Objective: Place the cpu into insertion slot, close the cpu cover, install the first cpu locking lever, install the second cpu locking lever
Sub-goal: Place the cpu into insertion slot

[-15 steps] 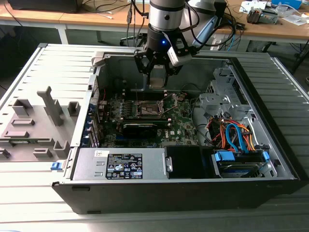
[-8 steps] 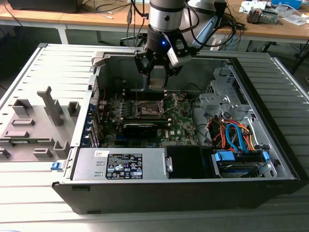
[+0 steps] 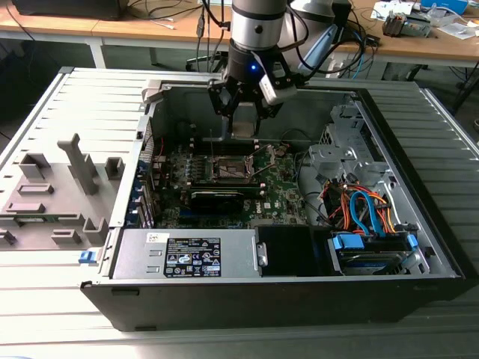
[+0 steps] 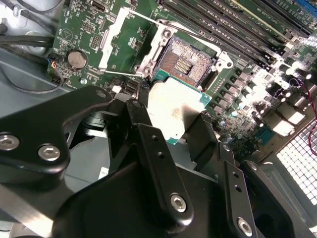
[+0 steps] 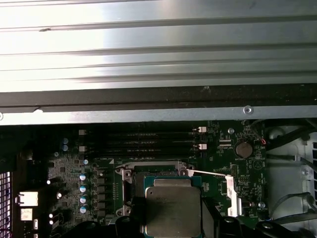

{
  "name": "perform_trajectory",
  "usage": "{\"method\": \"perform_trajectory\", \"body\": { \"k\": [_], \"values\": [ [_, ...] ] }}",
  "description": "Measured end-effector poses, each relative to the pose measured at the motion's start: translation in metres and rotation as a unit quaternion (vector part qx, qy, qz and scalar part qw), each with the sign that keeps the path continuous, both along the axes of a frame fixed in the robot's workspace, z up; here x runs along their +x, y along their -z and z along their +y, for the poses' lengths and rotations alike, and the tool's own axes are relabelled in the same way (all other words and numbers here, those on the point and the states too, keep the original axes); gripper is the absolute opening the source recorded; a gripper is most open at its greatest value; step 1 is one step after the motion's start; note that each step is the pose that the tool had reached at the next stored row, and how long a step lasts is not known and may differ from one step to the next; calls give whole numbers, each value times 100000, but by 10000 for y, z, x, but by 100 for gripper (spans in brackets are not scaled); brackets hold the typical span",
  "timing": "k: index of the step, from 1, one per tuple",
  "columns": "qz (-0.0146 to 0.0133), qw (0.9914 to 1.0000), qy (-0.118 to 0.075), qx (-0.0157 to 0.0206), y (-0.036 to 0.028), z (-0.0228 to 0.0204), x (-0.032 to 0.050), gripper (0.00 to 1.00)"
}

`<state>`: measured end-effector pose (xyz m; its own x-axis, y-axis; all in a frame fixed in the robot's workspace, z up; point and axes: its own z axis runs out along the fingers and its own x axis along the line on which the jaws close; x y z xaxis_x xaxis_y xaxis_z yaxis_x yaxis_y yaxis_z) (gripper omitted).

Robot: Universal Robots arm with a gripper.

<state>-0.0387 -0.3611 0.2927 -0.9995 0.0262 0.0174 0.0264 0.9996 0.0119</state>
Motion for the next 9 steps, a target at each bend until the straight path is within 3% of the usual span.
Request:
{"method": "perform_trajectory", "body": {
  "k": [9],
  "values": [
    [-1, 100000, -2, -97, 15, -3, 0, 55]
  ]
}}
